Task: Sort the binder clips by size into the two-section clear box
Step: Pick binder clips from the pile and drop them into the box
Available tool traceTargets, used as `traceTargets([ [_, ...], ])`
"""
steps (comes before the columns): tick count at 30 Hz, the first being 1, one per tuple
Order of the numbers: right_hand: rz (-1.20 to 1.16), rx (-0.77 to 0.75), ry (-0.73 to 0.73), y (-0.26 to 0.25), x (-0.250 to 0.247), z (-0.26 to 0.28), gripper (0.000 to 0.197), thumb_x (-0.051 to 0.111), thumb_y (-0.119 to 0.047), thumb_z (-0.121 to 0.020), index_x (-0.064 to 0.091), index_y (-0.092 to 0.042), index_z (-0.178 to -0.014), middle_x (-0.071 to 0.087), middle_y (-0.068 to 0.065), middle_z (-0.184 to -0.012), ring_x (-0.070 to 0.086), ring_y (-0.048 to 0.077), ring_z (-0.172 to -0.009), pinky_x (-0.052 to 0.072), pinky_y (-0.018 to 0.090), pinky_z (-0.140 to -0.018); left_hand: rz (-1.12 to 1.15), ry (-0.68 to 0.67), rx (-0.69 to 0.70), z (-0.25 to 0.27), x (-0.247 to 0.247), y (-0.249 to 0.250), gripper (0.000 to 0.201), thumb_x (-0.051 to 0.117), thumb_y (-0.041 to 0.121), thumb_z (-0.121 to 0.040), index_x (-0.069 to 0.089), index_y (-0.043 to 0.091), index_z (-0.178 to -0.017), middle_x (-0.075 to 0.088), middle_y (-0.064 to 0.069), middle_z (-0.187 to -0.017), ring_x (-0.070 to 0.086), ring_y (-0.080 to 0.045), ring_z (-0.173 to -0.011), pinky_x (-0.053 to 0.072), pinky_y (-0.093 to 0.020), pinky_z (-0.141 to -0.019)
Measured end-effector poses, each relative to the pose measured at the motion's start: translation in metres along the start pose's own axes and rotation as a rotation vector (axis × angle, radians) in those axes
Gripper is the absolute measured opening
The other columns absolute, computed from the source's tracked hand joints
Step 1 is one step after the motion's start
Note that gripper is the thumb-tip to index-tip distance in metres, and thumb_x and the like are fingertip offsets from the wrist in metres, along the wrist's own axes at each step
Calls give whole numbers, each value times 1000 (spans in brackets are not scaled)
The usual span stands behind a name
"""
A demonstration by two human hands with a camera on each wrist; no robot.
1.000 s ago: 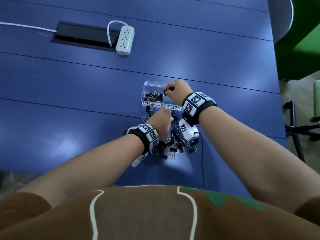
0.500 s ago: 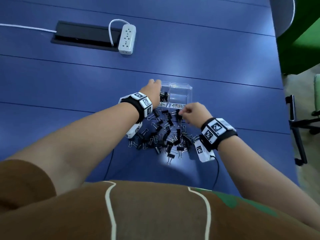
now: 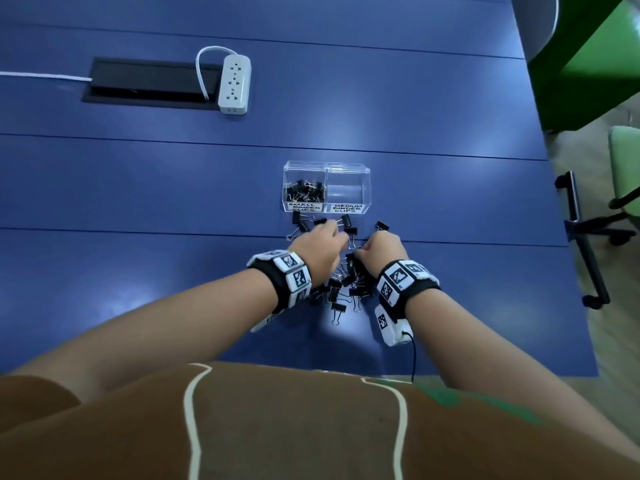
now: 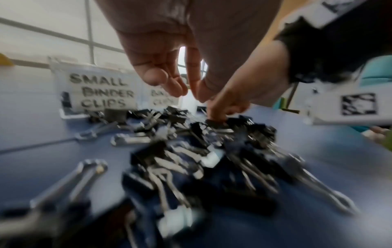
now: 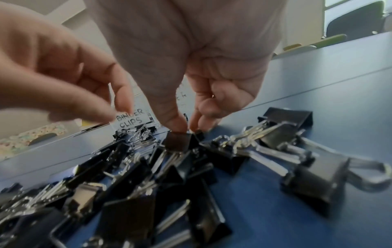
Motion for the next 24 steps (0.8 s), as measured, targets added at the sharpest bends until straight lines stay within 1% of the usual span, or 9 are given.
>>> traceTargets([
  [4, -20, -60, -38, -6, -1, 1, 23, 61, -17, -74, 50, -13, -53, 44, 4, -49, 39, 21, -47, 43, 27, -49, 14, -129, 35, 18, 34, 16, 26, 52, 20, -91, 52, 16, -117, 46, -10, -107, 50, -30, -96, 50, -42, -75],
  [8, -241, -101, 67, 6, -26, 6, 8, 61, -13, -77, 62, -13, -69, 58, 0, -65, 52, 15, -57, 52, 29, -58, -8, -109, 57, 22, 38, 14, 37, 54, 21, -91, 50, 25, -128, 46, -10, -107, 49, -28, -96, 45, -36, -70],
  [10, -428, -79, 107, 24, -42, 7, 5, 63, -11, -81, 65, -15, -83, 58, -5, -67, 53, 10, -57, 46, 20, -54, 8, -56, 56, 21, 33, 6, 37, 56, 20, -90, 53, 25, -127, 47, -8, -105, 50, -26, -94, 45, -34, -69],
  [12, -575, -57, 103, 44, -50, 7, 11, 59, -8, -84, 67, -13, -89, 58, -4, -66, 52, 11, -53, 47, 20, -54, 34, -15, 14, 18, 28, -7, 34, 56, 21, -89, 56, 24, -123, 48, -7, -105, 50, -24, -94, 50, -36, -73],
  [14, -704, -10, 82, 61, -53, 10, 19, 49, -5, -86, 67, -11, -81, 60, 3, -69, 54, 17, -54, 50, 27, -58, 44, 23, -21, 16, 22, -12, 28, 55, 20, -88, 58, 19, -116, 48, -7, -106, 50, -25, -96, 52, -40, -79],
  [16, -784, 35, 47, 74, -48, 14, 22, 45, -4, -84, 59, -12, -70, 55, 6, -67, 53, 21, -54, 46, 29, -54, 55, 48, -29, 13, 19, -7, 24, 54, 19, -87, 57, 15, -111, 49, -8, -107, 50, -26, -99, 51, -40, -82],
  [18, -718, 36, 16, 79, -42, 19, 16, 50, -9, -83, 52, -13, -68, 50, 2, -64, 50, 18, -53, 40, 26, -51, 54, 42, -13, 9, 22, 7, 24, 54, 19, -88, 56, 13, -111, 49, -8, -109, 49, -26, -102, 49, -39, -85],
  [21, -329, -64, -29, 76, -30, 25, 10, 63, -12, -76, 55, -16, -72, 51, -5, -63, 47, 13, -57, 36, 23, -53, 73, 10, 61, 3, 30, 35, 29, 54, 19, -90, 54, 14, -118, 50, -9, -113, 49, -28, -106, 47, -41, -89],
  [24, -151, -145, -51, 68, -16, 31, 11, 64, -10, -78, 57, -18, -82, 50, -6, -65, 46, 12, -58, 34, 20, -52, 63, -54, 94, -3, 41, 56, 36, 53, 13, -89, 52, 17, -124, 48, -10, -115, 49, -28, -105, 49, -42, -85],
])
Point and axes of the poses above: each hand's wrist, its own z-axis away from the middle knuckle, its own x-axis out of the palm, y = z × x, the point moved 10 cm from there along -z, towards the middle knuckle
